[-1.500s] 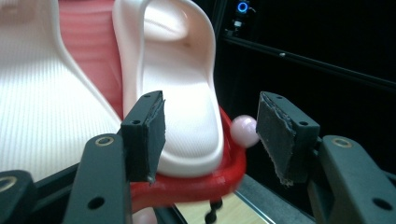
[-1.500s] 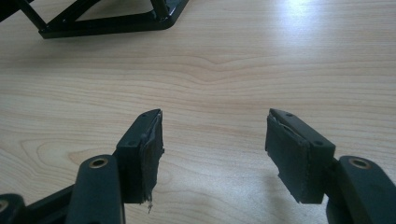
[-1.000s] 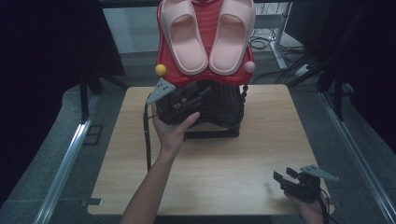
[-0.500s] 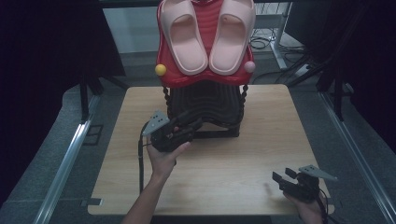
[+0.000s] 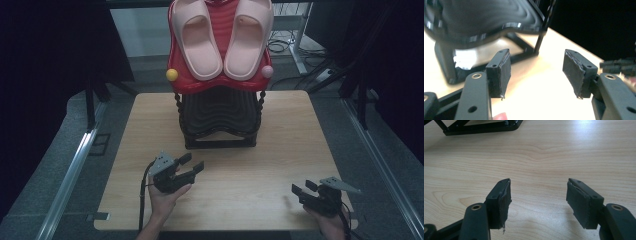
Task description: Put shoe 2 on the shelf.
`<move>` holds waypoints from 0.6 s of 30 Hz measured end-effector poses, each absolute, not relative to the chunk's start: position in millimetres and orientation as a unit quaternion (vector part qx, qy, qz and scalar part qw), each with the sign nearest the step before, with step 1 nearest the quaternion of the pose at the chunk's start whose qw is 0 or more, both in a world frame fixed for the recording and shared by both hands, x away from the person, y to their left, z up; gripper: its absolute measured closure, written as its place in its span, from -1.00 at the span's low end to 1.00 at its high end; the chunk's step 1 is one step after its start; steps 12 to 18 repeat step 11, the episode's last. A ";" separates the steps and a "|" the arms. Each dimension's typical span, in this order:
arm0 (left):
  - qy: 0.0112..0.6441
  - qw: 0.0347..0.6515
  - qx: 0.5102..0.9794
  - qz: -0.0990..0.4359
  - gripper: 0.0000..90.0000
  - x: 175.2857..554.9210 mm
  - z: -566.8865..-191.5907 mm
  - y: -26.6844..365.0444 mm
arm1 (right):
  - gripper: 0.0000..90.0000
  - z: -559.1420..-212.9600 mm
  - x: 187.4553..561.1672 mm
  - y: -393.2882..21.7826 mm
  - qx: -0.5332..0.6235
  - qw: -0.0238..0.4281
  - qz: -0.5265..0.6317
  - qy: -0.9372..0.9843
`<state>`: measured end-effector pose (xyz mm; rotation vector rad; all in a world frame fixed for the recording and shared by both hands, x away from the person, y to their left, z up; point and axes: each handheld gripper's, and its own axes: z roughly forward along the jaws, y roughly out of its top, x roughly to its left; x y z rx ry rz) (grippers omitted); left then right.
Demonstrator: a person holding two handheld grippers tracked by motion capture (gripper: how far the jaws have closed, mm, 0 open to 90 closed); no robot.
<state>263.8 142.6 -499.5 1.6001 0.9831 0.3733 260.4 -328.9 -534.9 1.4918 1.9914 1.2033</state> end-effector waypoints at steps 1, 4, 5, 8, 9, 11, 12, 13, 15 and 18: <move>0.422 0.570 0.687 0.159 -0.13 263.3 -502.1 145.1 | -0.19 -535.2 260.6 -328.4 0.530 0.187 0.427 0.708; 0.429 0.570 0.683 0.159 -0.15 261.6 -505.2 153.5 | -0.19 -535.3 260.9 -327.4 0.530 0.187 0.426 0.709; 0.431 0.570 0.681 0.159 -0.15 261.4 -505.4 155.4 | -0.19 -535.3 260.8 -327.0 0.529 0.188 0.426 0.709; 0.433 0.571 0.679 0.160 -0.16 261.0 -505.7 158.6 | -0.19 -535.0 260.9 -326.0 0.529 0.188 0.427 0.709; 0.435 0.571 0.678 0.160 -0.17 261.1 -506.3 158.7 | -0.19 -535.1 261.1 -325.8 0.529 0.188 0.427 0.709; 0.436 0.568 0.680 0.159 -0.18 261.3 -507.8 159.4 | -0.20 -535.5 261.6 -325.9 0.529 0.188 0.427 0.709; 0.436 0.568 0.680 0.159 -0.18 261.3 -507.8 159.4 | -0.20 -535.5 261.6 -325.9 0.529 0.188 0.427 0.709; 0.436 0.568 0.680 0.159 -0.18 261.3 -507.8 159.4 | -0.20 -535.5 261.6 -325.9 0.529 0.188 0.427 0.709; 0.436 0.568 0.680 0.159 -0.18 261.3 -507.8 159.4 | -0.20 -535.5 261.6 -325.9 0.529 0.188 0.427 0.709; 0.436 0.568 0.680 0.159 -0.18 261.3 -507.8 159.4 | -0.20 -535.5 261.6 -325.9 0.529 0.188 0.427 0.709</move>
